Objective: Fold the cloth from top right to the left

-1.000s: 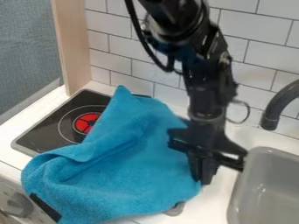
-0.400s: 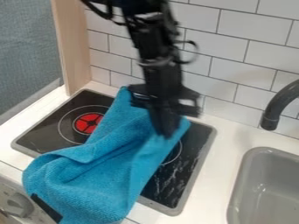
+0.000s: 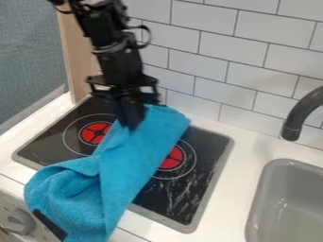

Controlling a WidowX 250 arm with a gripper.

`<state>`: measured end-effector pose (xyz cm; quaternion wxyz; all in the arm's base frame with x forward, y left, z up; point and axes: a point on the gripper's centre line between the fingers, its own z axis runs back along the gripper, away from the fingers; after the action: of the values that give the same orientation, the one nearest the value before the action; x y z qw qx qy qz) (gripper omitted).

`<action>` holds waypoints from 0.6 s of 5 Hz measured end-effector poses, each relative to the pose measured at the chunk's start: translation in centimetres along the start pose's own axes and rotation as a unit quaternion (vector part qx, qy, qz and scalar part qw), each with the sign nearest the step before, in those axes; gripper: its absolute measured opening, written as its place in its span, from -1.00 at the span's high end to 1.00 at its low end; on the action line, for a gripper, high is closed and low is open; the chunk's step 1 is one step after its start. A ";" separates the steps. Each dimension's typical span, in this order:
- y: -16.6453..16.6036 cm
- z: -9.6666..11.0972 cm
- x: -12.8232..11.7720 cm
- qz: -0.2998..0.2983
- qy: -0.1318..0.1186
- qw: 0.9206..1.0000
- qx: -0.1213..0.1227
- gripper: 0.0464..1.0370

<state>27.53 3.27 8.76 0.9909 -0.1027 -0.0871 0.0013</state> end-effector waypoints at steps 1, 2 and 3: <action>1.9 0.2 -0.5 0.016 0.003 1.000 0.014 0.95; 2.9 -1.0 -0.9 0.031 0.026 0.999 0.026 0.65; 3.0 -1.0 -0.8 0.036 0.021 0.999 0.029 0.14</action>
<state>26.99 5.95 7.03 0.9944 -0.0775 -0.0623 0.0369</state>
